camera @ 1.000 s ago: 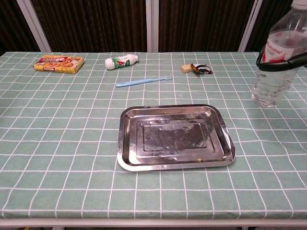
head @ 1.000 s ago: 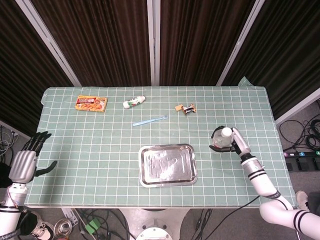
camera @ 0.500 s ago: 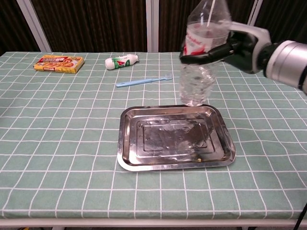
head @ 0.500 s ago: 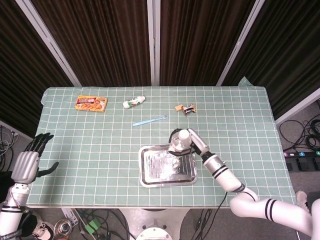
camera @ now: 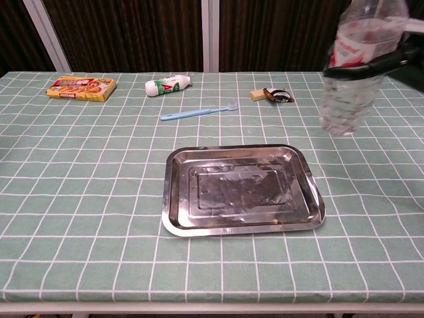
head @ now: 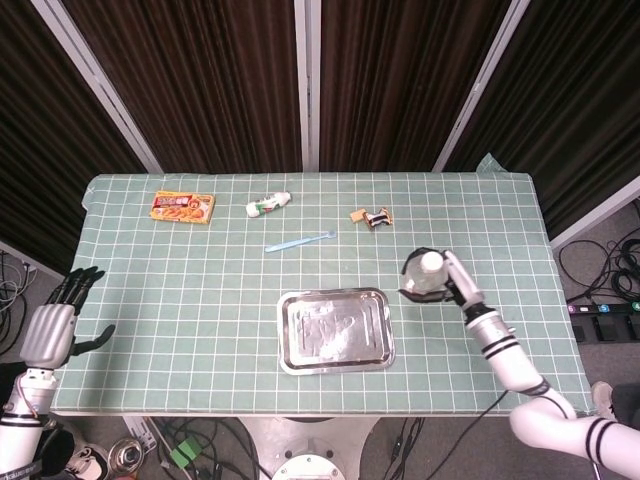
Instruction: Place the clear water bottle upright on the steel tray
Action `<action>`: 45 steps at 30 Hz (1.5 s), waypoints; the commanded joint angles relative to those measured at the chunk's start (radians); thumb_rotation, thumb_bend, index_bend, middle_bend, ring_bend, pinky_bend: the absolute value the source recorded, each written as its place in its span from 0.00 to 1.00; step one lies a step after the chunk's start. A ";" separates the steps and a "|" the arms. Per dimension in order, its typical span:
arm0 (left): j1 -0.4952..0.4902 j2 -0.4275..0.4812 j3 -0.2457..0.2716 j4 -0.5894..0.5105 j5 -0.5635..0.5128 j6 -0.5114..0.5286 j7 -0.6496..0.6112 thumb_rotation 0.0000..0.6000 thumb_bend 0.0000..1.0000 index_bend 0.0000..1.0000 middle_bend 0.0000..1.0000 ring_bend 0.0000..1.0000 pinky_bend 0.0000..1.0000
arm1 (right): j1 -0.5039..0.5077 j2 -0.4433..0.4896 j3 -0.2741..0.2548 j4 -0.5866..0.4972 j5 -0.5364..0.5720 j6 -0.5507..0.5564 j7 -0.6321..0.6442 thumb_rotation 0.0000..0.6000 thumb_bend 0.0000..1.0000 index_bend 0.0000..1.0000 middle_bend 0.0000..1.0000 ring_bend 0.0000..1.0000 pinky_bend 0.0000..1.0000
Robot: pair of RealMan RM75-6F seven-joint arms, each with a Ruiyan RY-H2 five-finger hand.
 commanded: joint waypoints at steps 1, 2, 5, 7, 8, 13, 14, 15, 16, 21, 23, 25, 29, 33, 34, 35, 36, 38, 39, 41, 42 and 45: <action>-0.003 -0.005 0.002 0.007 0.004 -0.005 -0.008 1.00 0.27 0.17 0.18 0.09 0.19 | -0.034 0.089 0.015 0.012 0.014 0.065 -0.007 1.00 0.13 0.68 0.54 0.35 0.38; -0.006 -0.005 0.005 0.009 0.009 -0.009 -0.010 1.00 0.27 0.17 0.18 0.09 0.19 | -0.061 0.123 0.023 0.021 0.033 0.087 0.012 1.00 0.13 0.68 0.54 0.35 0.38; -0.011 -0.002 0.012 0.009 0.016 -0.020 -0.006 1.00 0.27 0.17 0.18 0.09 0.19 | -0.085 0.141 0.025 0.013 0.030 0.104 0.060 1.00 0.13 0.68 0.54 0.35 0.38; -0.012 -0.005 0.009 0.006 0.015 -0.017 0.000 1.00 0.27 0.17 0.18 0.09 0.19 | -0.058 0.106 -0.002 0.001 -0.026 0.078 0.053 1.00 0.13 0.68 0.54 0.35 0.38; -0.011 -0.007 0.007 0.005 0.014 -0.014 0.004 1.00 0.27 0.17 0.18 0.09 0.19 | -0.040 0.082 -0.010 -0.004 -0.043 0.061 0.051 1.00 0.13 0.68 0.54 0.35 0.38; -0.003 -0.007 -0.003 -0.011 -0.006 -0.004 0.028 1.00 0.27 0.17 0.18 0.09 0.19 | 0.060 -0.069 -0.024 0.015 -0.073 -0.026 0.028 1.00 0.13 0.68 0.54 0.35 0.38; -0.003 -0.006 -0.006 -0.014 -0.008 -0.002 0.030 1.00 0.27 0.17 0.18 0.09 0.19 | 0.068 -0.087 -0.024 0.024 -0.070 -0.031 0.026 1.00 0.13 0.68 0.54 0.35 0.38; -0.003 -0.004 -0.008 -0.015 -0.009 0.000 0.033 1.00 0.27 0.17 0.18 0.09 0.19 | 0.075 -0.100 -0.023 0.033 -0.067 -0.035 0.024 1.00 0.13 0.68 0.54 0.35 0.38; -0.003 -0.001 -0.010 -0.017 -0.011 0.000 0.034 1.00 0.27 0.17 0.18 0.09 0.19 | 0.081 -0.115 -0.023 0.046 -0.060 -0.040 0.024 1.00 0.13 0.68 0.54 0.35 0.38; 0.001 0.006 -0.008 -0.017 -0.015 -0.004 0.030 1.00 0.27 0.17 0.18 0.09 0.19 | 0.103 -0.169 -0.027 0.084 -0.048 -0.067 0.054 1.00 0.13 0.68 0.54 0.35 0.38; 0.003 0.003 -0.006 -0.012 -0.015 -0.003 0.027 1.00 0.27 0.17 0.18 0.09 0.19 | 0.112 -0.195 -0.033 0.101 -0.054 -0.074 0.063 1.00 0.13 0.68 0.54 0.35 0.38; 0.006 0.001 -0.003 -0.007 -0.013 0.000 0.025 1.00 0.27 0.17 0.18 0.09 0.19 | 0.121 -0.218 -0.038 0.121 -0.058 -0.081 0.069 1.00 0.13 0.68 0.54 0.35 0.38; 0.010 0.001 -0.004 0.001 -0.014 0.006 0.018 1.00 0.27 0.17 0.18 0.09 0.19 | 0.132 -0.247 -0.046 0.158 -0.058 -0.097 0.086 1.00 0.12 0.68 0.54 0.35 0.38; 0.012 0.002 -0.005 0.005 -0.014 0.008 0.010 1.00 0.27 0.17 0.18 0.09 0.19 | 0.136 -0.264 -0.063 0.190 -0.067 -0.106 0.096 1.00 0.10 0.68 0.53 0.34 0.38; 0.013 0.001 -0.005 0.006 -0.014 0.008 0.008 1.00 0.27 0.17 0.18 0.09 0.19 | 0.136 -0.266 -0.066 0.196 -0.069 -0.109 0.101 1.00 0.10 0.69 0.53 0.34 0.38; 0.013 0.000 -0.005 0.009 -0.015 0.007 0.006 1.00 0.27 0.17 0.18 0.09 0.19 | 0.136 -0.266 -0.071 0.202 -0.075 -0.110 0.108 1.00 0.09 0.68 0.53 0.34 0.37; 0.013 -0.001 -0.005 0.011 -0.015 0.005 0.004 1.00 0.27 0.17 0.18 0.09 0.19 | 0.136 -0.265 -0.076 0.205 -0.082 -0.109 0.112 1.00 0.08 0.68 0.52 0.33 0.37; 0.013 -0.003 -0.005 0.014 -0.014 0.006 0.002 1.00 0.27 0.17 0.18 0.09 0.19 | 0.137 -0.259 -0.090 0.211 -0.106 -0.106 0.122 1.00 0.04 0.62 0.48 0.29 0.34; 0.013 -0.004 -0.005 0.015 -0.013 0.008 0.002 1.00 0.27 0.17 0.18 0.09 0.19 | 0.139 -0.253 -0.099 0.211 -0.120 -0.108 0.128 1.00 0.02 0.59 0.46 0.27 0.32; 0.014 -0.005 -0.004 0.016 -0.010 0.010 0.002 1.00 0.27 0.17 0.18 0.09 0.19 | 0.142 -0.238 -0.115 0.210 -0.148 -0.107 0.146 1.00 0.00 0.44 0.38 0.18 0.25; 0.014 -0.005 -0.004 0.015 -0.009 0.010 0.002 1.00 0.27 0.17 0.18 0.09 0.19 | 0.145 -0.230 -0.124 0.212 -0.164 -0.105 0.147 1.00 0.00 0.39 0.36 0.15 0.22; 0.015 -0.005 -0.004 0.015 -0.007 0.013 0.001 1.00 0.28 0.17 0.18 0.09 0.19 | 0.154 -0.198 -0.156 0.205 -0.210 -0.106 0.157 1.00 0.00 0.12 0.23 0.02 0.10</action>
